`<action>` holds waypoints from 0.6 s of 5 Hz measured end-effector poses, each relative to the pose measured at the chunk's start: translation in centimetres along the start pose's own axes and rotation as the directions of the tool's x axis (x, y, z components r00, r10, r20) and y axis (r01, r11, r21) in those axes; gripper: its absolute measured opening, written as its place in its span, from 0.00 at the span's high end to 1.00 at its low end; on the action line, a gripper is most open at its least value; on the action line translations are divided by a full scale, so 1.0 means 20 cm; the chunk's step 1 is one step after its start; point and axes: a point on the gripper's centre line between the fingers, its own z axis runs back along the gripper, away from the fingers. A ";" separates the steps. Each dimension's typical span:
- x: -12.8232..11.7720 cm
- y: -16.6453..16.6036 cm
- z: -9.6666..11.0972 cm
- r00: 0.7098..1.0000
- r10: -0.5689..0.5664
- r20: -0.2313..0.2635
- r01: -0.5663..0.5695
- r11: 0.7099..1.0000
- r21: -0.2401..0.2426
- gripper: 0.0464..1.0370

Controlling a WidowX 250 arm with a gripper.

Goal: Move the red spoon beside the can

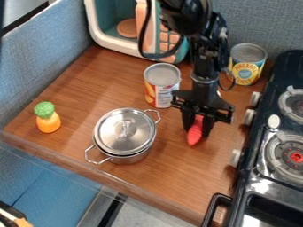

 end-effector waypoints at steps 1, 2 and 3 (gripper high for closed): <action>0.01 0.00 -0.01 1.000 0.016 0.007 -0.016 1.000 0.015 0.25; -0.01 0.00 -0.01 1.000 -0.002 0.010 0.001 1.000 0.022 0.04; -0.01 0.00 0.14 0.998 -0.004 0.058 0.003 1.000 0.014 0.04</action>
